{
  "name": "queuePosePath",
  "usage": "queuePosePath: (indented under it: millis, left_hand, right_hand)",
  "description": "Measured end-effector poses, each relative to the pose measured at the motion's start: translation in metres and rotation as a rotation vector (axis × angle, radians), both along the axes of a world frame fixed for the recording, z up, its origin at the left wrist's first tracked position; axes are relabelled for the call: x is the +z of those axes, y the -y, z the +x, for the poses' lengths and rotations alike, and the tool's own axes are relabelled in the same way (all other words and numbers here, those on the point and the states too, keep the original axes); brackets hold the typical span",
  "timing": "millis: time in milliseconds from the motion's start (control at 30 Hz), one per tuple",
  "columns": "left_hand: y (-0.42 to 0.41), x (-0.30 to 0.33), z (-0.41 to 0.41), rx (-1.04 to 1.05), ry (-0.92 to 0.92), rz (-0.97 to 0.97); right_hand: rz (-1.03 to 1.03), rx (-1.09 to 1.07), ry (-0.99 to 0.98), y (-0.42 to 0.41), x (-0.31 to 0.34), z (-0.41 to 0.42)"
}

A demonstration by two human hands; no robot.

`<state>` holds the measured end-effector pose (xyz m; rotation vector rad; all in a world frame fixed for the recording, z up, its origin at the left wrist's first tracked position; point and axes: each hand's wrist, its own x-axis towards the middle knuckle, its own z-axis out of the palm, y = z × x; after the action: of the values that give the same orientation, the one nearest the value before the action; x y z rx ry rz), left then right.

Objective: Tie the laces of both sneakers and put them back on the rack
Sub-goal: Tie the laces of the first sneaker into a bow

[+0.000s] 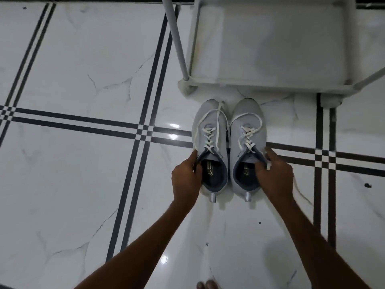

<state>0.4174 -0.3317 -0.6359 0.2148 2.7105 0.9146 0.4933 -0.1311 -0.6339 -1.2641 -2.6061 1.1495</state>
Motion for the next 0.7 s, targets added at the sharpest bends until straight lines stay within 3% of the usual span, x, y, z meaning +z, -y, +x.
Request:
queuePosePath:
  millis: [167,267,367,500,567,700]
  left_hand:
    - [0.030,0.000,-0.004,0.107,-0.014,0.005]
    - [0.056,-0.007,-0.010,0.156,-0.015,0.032]
    - [0.072,-0.012,-0.021,0.139,-0.014,0.019]
    - [0.075,0.004,-0.044,0.132,0.005,0.092]
    - [0.071,0.010,-0.065,0.191,0.212,0.211]
    - [0.073,0.028,-0.102,0.297,0.708,0.741]
  right_hand:
    - [0.308,0.080,-0.321,0.039,0.020,-0.032]
    - [0.270,0.190,-0.354,0.075,0.022,-0.066]
    - [-0.013,0.299,-0.124,0.102,0.013,-0.103]
    - [-0.319,0.235,0.114,0.111,-0.002,-0.140]
    - [-0.523,0.118,0.107,0.108,0.000,-0.151]
    - [-0.907,-0.049,-0.101,0.103,0.025,-0.153]
